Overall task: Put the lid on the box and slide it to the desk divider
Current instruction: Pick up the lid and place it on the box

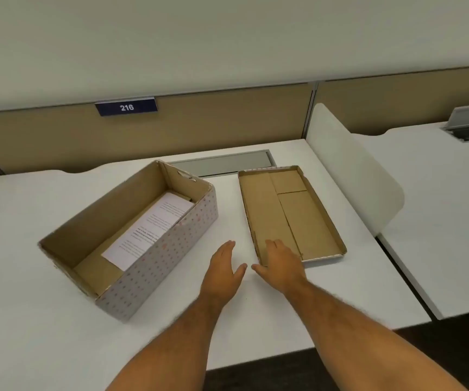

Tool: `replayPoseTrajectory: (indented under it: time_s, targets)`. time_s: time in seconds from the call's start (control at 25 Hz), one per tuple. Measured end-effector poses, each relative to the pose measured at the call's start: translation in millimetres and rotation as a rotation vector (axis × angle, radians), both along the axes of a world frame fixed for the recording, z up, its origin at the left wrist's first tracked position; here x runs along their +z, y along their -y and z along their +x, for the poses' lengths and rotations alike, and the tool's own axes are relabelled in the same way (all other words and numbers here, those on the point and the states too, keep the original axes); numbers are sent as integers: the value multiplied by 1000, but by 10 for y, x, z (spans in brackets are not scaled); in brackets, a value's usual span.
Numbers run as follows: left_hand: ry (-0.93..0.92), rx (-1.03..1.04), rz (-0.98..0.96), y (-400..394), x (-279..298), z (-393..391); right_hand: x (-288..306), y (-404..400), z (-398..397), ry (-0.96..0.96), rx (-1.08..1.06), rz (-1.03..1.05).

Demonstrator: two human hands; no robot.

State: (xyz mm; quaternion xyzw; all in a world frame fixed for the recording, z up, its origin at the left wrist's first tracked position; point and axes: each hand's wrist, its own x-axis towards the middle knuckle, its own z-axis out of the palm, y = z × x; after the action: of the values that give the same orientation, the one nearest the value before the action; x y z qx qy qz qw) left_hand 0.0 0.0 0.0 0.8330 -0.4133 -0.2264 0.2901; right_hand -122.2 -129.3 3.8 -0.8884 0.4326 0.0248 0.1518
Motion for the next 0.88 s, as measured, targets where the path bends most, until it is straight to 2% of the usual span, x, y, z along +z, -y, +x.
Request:
replayPoseTrajectory:
  time_s: [0.16,0.2,0.32,0.48,0.56,0.64,0.72,0.8,0.88]
  targets:
    - [-317,196,-95,140,-96,-192,-1,46,3,-37,112,-11]
    - [-391,249,-101,170,-112,-220,22,35,26,9,109,21]
    - [-608,372,-156,256,-88,-289,189,-18,76,321,-12,74]
    - [-826,369,-127,486,43,-383,667,-96,81,1012,-283,185]
    - [-995,363,-55,625,162,-439,994,-129,17,1268,-433,372]
    - [-1159,349,7,727,239,-459,1273,-164,-101,1422,-561,532]
    - [-1255,348,16,769,281,-428,1464,-173,-214,1492,-637,656]
    - [-1259,339,7,756,322,-352,1605,-160,-311,1540,-673,767]
    - [-1164,350,-14,705,394,-239,1670,-139,-387,1629,-674,896]
